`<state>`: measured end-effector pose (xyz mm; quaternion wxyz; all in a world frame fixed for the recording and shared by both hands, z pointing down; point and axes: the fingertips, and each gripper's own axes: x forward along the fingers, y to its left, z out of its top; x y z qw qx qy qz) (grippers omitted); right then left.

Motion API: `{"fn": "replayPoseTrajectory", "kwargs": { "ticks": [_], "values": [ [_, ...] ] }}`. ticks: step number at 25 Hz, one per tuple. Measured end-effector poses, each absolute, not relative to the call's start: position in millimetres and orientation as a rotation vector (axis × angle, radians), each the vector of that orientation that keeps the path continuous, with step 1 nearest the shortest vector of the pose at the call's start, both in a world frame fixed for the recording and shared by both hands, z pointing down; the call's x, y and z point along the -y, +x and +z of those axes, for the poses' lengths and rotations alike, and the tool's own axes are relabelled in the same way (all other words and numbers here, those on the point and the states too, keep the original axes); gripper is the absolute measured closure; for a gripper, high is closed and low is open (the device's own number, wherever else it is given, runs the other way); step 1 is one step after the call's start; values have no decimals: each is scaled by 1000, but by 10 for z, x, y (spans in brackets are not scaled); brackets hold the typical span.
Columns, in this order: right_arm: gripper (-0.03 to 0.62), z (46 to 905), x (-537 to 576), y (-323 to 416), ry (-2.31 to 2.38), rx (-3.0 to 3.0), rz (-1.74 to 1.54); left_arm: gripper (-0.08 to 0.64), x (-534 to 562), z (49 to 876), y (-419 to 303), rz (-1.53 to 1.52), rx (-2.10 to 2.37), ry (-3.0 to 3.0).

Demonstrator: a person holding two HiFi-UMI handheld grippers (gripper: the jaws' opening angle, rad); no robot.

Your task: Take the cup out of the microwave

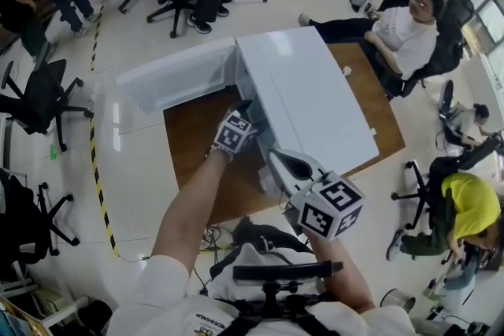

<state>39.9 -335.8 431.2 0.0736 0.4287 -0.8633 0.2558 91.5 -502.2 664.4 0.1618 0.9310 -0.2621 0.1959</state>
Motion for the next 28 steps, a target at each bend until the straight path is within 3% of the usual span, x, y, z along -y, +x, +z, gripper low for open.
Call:
{"fn": "replayPoseTrajectory", "kwargs": {
  "ticks": [28],
  "values": [
    [586, 4277, 3364, 558, 1301, 2639, 800, 207, 4880, 6500, 1012, 515, 786, 2732]
  ]
}}
